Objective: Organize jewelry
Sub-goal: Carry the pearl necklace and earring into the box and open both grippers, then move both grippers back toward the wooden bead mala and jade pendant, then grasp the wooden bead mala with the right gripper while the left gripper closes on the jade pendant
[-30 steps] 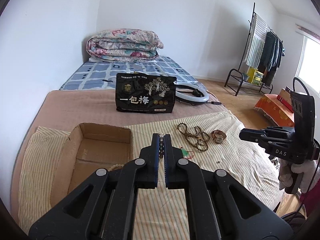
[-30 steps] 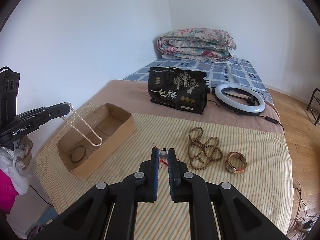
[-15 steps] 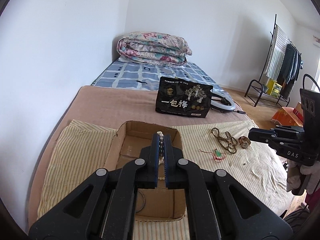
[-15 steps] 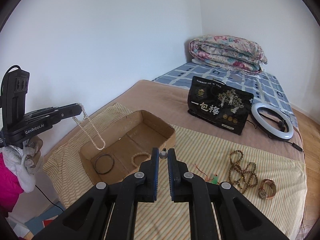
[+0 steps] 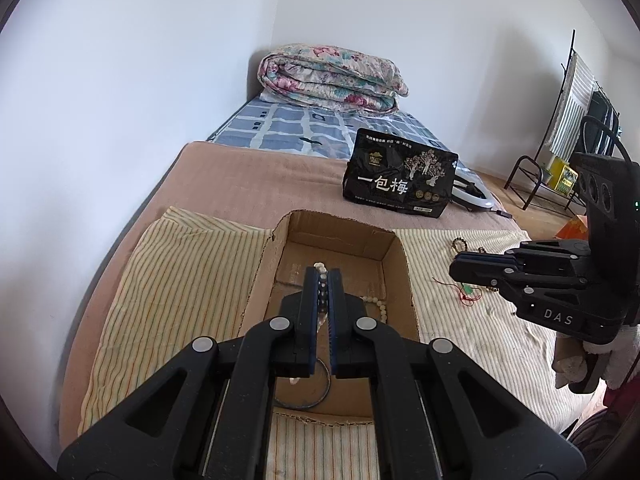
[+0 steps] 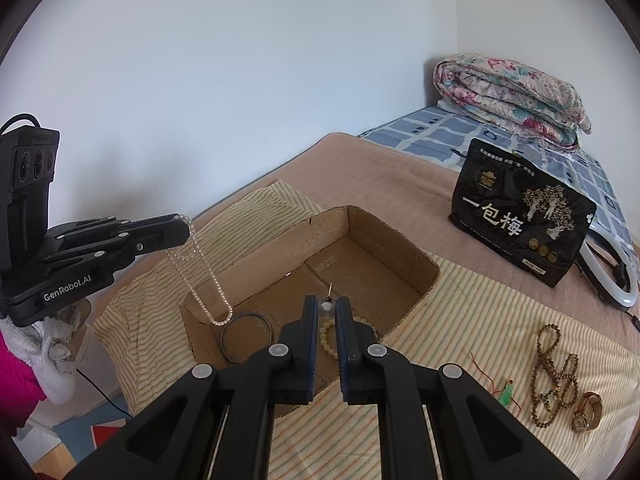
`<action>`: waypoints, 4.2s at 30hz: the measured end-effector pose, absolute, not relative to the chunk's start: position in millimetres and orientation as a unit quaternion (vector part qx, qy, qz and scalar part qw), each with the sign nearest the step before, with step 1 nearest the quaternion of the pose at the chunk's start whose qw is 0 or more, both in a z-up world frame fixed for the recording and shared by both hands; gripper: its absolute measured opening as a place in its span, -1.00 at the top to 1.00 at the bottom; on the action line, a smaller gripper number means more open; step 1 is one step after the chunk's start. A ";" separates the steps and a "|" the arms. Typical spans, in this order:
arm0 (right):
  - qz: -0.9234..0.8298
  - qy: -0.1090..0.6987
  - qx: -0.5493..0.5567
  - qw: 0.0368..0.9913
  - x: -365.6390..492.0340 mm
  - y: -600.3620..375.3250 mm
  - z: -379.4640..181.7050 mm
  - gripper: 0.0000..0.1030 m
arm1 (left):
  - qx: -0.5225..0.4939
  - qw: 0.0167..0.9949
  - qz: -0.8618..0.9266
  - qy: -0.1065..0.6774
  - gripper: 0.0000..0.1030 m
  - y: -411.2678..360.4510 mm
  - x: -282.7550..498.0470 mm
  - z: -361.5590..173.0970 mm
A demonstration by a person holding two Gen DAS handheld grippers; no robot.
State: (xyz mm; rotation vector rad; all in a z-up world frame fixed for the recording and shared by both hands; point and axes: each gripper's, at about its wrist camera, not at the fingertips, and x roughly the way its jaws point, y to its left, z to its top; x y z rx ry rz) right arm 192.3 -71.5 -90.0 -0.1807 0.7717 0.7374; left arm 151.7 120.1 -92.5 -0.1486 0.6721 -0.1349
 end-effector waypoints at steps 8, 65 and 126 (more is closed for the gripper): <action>0.363 0.389 -0.093 0.842 198.0 -51.6 -109.5 0.87 | -0.075 0.932 -0.070 0.347 0.97 120.0 153.7 -107.7; 0.108 0.365 0.004 0.924 199.2 -349.9 -113.4 -0.79 | -0.020 0.904 -0.196 0.379 -0.18 -71.5 179.9 -126.5; 0.196 0.492 -0.063 0.846 349.0 -280.1 -234.1 -0.81 | -0.024 0.872 -0.161 0.461 0.68 -153.8 288.7 -250.1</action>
